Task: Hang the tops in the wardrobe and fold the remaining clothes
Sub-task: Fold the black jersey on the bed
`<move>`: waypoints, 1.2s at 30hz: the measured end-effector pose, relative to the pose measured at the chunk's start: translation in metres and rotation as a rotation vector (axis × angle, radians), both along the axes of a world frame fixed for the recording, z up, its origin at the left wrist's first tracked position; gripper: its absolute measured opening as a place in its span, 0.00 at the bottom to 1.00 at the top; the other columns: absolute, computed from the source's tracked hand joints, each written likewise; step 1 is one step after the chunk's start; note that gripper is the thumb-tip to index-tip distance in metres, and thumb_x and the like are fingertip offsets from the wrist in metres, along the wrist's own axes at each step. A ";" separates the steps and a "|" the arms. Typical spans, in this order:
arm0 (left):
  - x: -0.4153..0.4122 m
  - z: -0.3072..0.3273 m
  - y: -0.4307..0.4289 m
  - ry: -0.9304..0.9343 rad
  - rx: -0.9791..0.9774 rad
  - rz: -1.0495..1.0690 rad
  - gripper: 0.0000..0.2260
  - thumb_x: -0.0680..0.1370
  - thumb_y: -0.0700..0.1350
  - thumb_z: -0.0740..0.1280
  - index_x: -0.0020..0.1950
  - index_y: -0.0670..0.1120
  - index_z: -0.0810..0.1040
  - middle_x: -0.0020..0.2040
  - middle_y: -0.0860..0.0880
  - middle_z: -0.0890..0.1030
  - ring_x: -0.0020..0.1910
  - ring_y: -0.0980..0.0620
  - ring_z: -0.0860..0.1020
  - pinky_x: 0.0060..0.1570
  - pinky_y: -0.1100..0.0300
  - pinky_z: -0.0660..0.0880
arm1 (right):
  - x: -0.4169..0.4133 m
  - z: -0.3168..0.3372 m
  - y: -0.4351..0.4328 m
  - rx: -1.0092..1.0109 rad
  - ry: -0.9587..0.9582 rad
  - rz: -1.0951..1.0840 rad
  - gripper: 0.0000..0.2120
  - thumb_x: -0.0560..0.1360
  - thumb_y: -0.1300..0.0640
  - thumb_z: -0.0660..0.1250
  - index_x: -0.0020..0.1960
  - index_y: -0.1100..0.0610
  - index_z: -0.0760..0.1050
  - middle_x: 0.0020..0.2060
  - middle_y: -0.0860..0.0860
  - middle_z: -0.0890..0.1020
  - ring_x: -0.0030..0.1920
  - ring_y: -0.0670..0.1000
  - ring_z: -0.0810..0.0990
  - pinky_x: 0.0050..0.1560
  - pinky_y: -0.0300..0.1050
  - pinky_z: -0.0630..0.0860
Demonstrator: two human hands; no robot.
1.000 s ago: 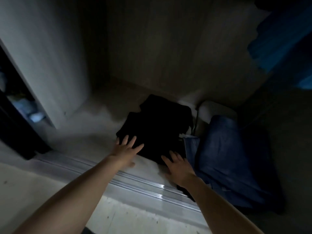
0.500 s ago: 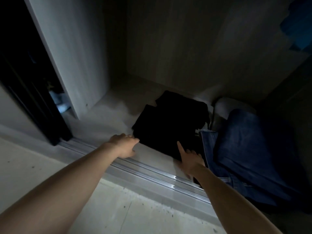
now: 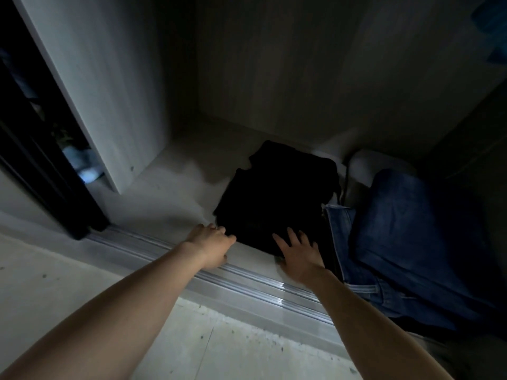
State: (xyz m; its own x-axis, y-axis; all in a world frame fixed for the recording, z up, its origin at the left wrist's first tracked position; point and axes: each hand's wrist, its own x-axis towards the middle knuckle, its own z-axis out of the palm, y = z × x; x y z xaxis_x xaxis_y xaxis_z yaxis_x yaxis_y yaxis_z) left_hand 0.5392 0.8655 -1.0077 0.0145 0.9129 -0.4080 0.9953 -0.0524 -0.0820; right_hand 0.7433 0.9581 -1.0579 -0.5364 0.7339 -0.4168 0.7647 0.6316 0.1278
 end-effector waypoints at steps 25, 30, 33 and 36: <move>-0.006 0.373 -0.216 -0.201 0.192 0.774 0.19 0.79 0.49 0.56 0.70 0.49 0.66 0.70 0.49 0.67 0.68 0.50 0.65 0.60 0.58 0.64 | -0.056 0.426 -0.151 -0.213 0.058 0.363 0.30 0.80 0.49 0.54 0.77 0.47 0.43 0.76 0.55 0.48 0.73 0.57 0.56 0.67 0.52 0.61; -0.021 0.473 -0.299 -0.129 0.234 0.999 0.21 0.80 0.51 0.55 0.73 0.49 0.62 0.73 0.49 0.63 0.70 0.50 0.63 0.62 0.57 0.63 | -0.109 0.525 -0.192 -0.234 0.147 0.525 0.30 0.80 0.49 0.54 0.77 0.49 0.43 0.76 0.55 0.49 0.73 0.55 0.55 0.68 0.48 0.60; -0.011 0.520 -0.359 -0.093 0.315 1.221 0.20 0.80 0.51 0.57 0.73 0.49 0.64 0.73 0.48 0.65 0.70 0.49 0.64 0.63 0.56 0.64 | -0.127 0.570 -0.215 -0.210 0.210 0.682 0.29 0.81 0.49 0.52 0.77 0.50 0.44 0.76 0.55 0.49 0.74 0.53 0.55 0.68 0.47 0.60; 0.040 0.546 -0.419 -0.100 0.408 1.468 0.20 0.80 0.49 0.60 0.71 0.47 0.68 0.70 0.46 0.69 0.69 0.47 0.66 0.62 0.54 0.66 | -0.128 0.605 -0.243 -0.247 0.262 0.788 0.28 0.81 0.48 0.53 0.77 0.49 0.46 0.76 0.55 0.49 0.74 0.53 0.55 0.69 0.47 0.59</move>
State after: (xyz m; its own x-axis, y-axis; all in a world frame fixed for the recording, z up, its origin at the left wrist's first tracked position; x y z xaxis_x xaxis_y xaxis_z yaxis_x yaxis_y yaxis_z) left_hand 0.5791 0.4469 -0.4620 -0.9640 0.1906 -0.1852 0.1478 0.9637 0.2225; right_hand 0.6148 0.7151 -0.4530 -0.9517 0.0121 -0.3066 0.0776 0.9762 -0.2023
